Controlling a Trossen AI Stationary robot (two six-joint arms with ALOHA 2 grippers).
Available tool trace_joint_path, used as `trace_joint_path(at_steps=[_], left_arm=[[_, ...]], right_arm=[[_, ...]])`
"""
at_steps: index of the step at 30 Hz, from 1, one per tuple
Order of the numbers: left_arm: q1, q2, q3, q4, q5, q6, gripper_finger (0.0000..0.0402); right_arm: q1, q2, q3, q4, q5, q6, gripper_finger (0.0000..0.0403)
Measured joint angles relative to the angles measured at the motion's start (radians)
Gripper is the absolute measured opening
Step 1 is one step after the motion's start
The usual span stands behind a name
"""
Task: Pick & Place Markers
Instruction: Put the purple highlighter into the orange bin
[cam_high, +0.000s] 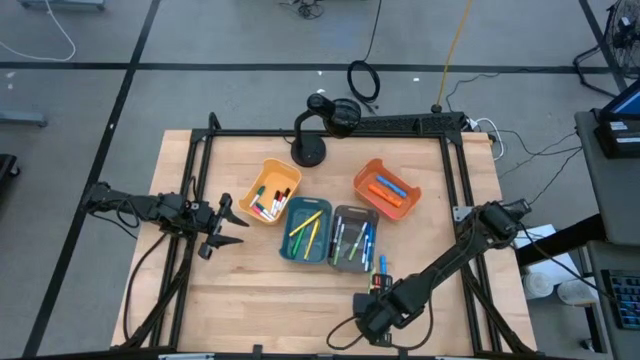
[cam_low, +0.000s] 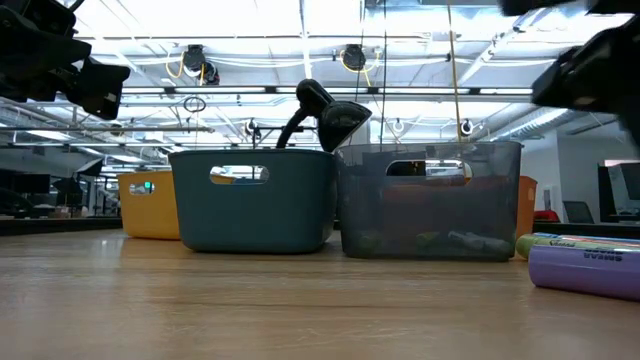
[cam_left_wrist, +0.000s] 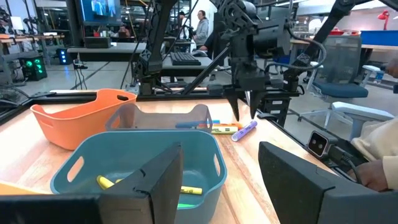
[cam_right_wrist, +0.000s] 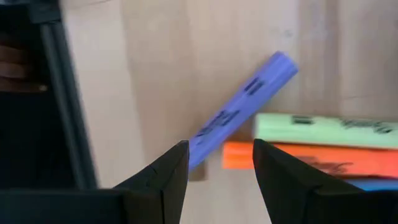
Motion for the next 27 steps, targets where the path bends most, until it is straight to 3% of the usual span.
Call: trace_joint_path(at_steps=[8, 17, 27], left_arm=[[0.000, 0.000, 0.000, 0.000, 0.000, 0.000, 0.0214], [0.000, 0.000, 0.000, 0.000, 0.000, 0.000, 0.0214], [0.000, 0.000, 0.000, 0.000, 0.000, 0.000, 0.0214]], right_arm=[[-0.010, 0.006, -0.003, 0.033, 0.003, -0.044, 0.0169], [-0.039, 0.006, -0.126, 0.219, -0.051, -0.051, 0.0169], [-0.048, 0.006, -0.140, 0.160, -0.054, -0.053, 0.0169]])
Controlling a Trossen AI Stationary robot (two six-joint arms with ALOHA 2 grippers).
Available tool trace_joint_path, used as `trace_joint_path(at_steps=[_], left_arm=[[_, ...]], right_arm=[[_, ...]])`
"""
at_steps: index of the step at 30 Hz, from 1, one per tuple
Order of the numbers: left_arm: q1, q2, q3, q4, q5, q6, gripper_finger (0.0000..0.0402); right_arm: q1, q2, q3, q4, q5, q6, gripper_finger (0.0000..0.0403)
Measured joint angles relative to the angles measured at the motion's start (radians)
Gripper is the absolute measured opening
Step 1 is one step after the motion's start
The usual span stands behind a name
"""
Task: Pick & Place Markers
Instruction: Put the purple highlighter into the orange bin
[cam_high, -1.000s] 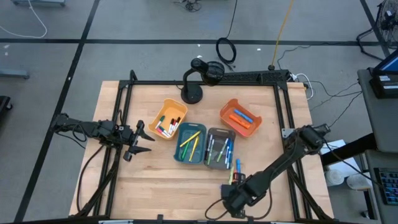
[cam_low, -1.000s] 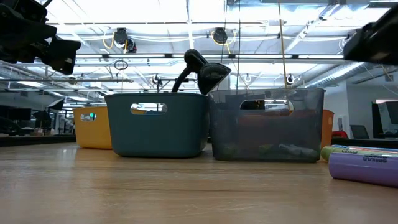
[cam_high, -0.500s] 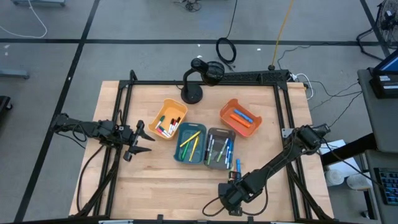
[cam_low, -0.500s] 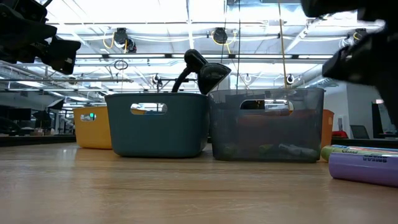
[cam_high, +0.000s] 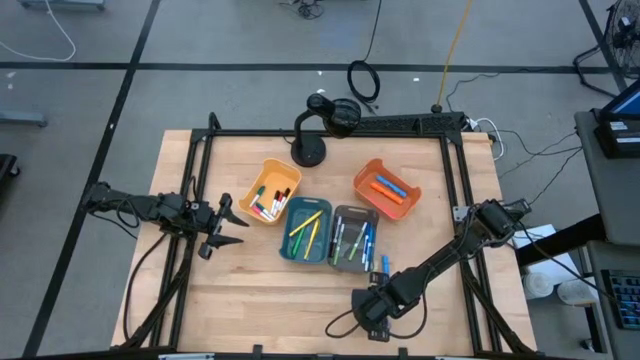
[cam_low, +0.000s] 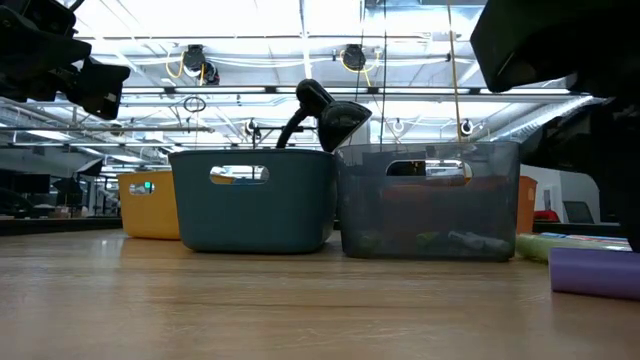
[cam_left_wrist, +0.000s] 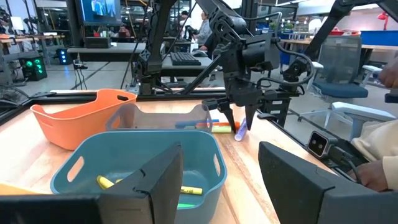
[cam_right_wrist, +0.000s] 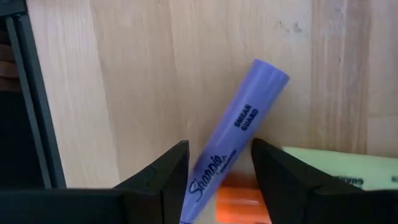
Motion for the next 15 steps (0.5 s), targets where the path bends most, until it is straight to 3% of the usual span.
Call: trace_joint_path(at_steps=[6, 15], left_arm=[[0.000, 0.000, 0.000, 0.000, 0.000, 0.000, 0.0214], [0.000, 0.000, 0.000, 0.000, 0.000, 0.000, 0.0214]], right_arm=[[0.000, -0.001, 0.000, -0.024, -0.014, 0.028, 0.0158], [0.000, -0.001, 0.000, -0.040, -0.026, 0.073, 0.0075]])
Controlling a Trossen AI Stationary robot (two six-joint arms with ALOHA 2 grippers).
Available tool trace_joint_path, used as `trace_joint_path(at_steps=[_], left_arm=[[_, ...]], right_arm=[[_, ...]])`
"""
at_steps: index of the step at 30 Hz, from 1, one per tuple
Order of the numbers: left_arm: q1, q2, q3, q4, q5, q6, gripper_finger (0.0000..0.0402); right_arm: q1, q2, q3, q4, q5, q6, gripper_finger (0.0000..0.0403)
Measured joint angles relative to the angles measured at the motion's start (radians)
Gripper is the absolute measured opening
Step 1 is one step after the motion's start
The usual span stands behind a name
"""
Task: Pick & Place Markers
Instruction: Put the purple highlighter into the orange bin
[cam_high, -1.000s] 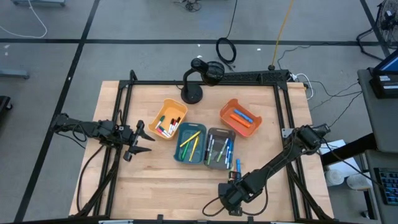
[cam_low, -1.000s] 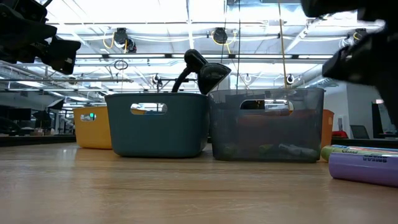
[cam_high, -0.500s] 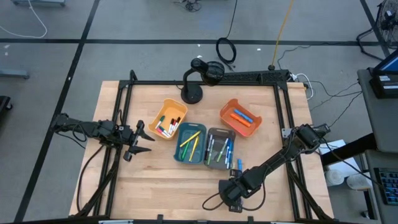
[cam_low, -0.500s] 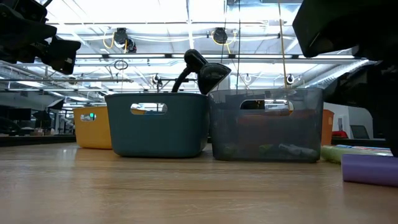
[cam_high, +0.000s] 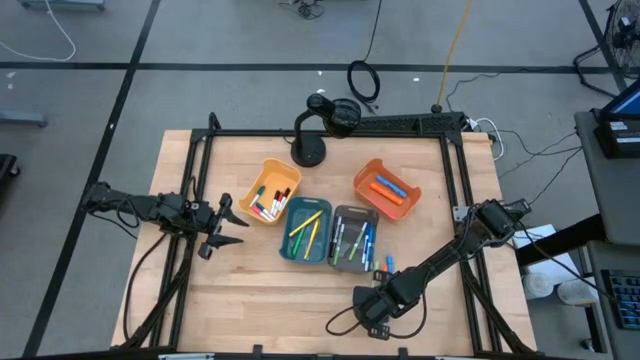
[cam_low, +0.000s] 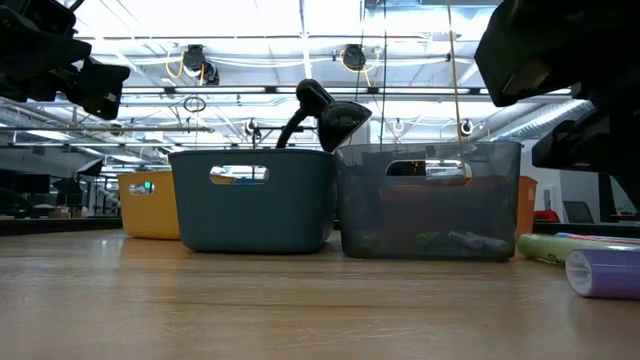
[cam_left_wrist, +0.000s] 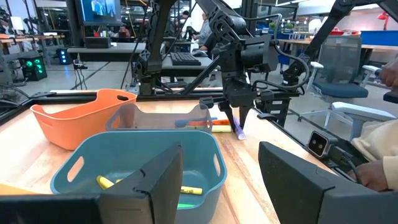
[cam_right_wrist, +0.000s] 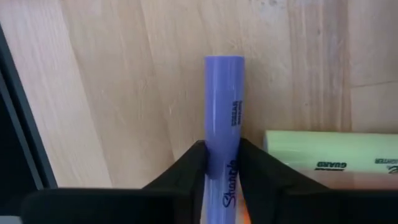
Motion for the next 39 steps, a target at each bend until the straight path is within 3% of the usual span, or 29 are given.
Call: trace_joint_path(at_steps=[5, 15, 26, 31, 39], left_arm=[[0.000, 0.000, 0.000, 0.000, 0.000, 0.000, 0.0214], [0.000, 0.000, 0.000, 0.000, 0.000, 0.000, 0.0214], [0.000, 0.000, 0.000, 0.000, 0.000, 0.000, 0.0214], [0.000, 0.000, 0.000, 0.000, 0.000, 0.000, 0.0214], [0.000, 0.000, 0.000, 0.000, 0.000, 0.000, 0.0214]], right_arm=[[0.000, 0.000, 0.000, 0.001, -0.003, -0.005, 0.0047], [0.000, -0.013, -0.002, 0.016, -0.046, -0.057, 0.0047], [0.004, -0.164, -0.002, 0.025, -0.048, -0.071, 0.0046], [0.008, -0.262, -0.002, 0.022, 0.027, -0.061, 0.0046], [-0.009, -0.442, -0.001, -0.037, 0.292, -0.063, 0.0046]])
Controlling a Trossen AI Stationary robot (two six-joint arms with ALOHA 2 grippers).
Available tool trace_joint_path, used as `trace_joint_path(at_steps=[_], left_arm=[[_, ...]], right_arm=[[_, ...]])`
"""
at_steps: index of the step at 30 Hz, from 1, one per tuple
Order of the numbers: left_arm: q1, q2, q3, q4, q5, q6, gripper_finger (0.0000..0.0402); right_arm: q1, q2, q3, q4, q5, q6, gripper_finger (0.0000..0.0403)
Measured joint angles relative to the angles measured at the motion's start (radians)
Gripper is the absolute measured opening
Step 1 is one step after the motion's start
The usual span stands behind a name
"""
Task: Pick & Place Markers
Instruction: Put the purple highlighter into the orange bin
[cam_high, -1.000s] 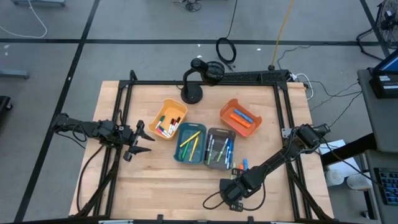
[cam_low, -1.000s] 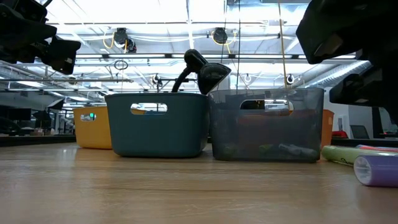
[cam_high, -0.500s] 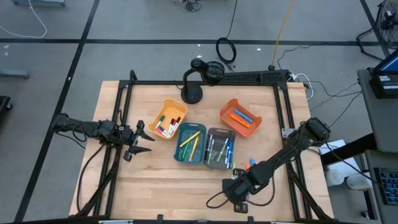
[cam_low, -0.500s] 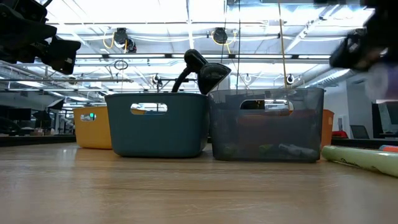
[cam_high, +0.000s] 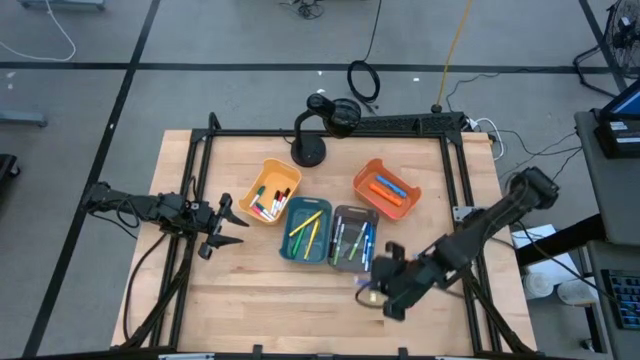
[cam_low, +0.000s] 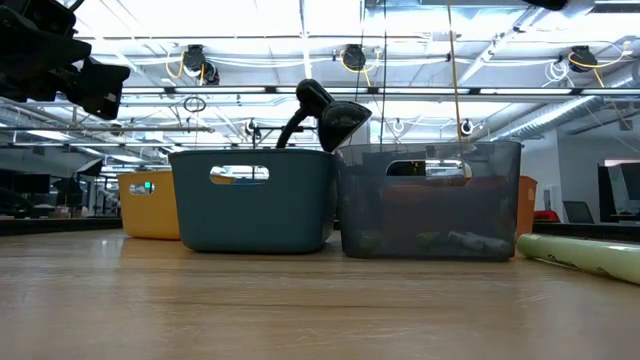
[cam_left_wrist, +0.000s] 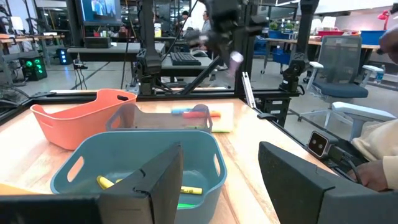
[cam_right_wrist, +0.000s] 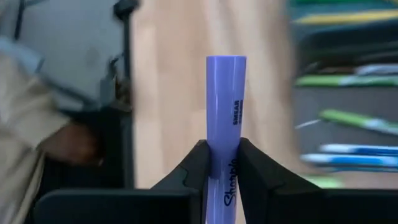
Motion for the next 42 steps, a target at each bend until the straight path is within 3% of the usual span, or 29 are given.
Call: trace_joint_path(at_steps=[6, 16, 23, 30, 38, 42], left_arm=[[0.000, 0.000, 0.000, 0.000, 0.000, 0.000, 0.0214], [0.000, 0.000, 0.000, 0.000, 0.000, 0.000, 0.0214], [0.000, 0.000, 0.000, 0.000, 0.000, 0.000, 0.0214], [0.000, 0.000, 0.000, 0.000, 0.000, 0.000, 0.0214], [0.000, 0.000, 0.000, 0.000, 0.000, 0.000, 0.0214], [0.000, 0.000, 0.000, 0.000, 0.000, 0.000, 0.0214]], right_arm=[[-0.103, -0.103, 0.000, -0.194, 0.133, 0.030, 0.0045], [-0.479, -0.188, 0.000, -0.382, 0.124, -0.129, 0.0045], [-0.729, -0.192, -0.014, -0.362, 0.036, -0.225, 0.0045], [-0.868, -0.191, -0.181, -0.305, -0.107, -0.248, 0.0047], [-0.919, -0.191, -0.318, -0.226, -0.120, -0.255, 0.0134], [-0.923, -0.202, -0.310, -0.253, -0.268, -0.244, 0.0172]])
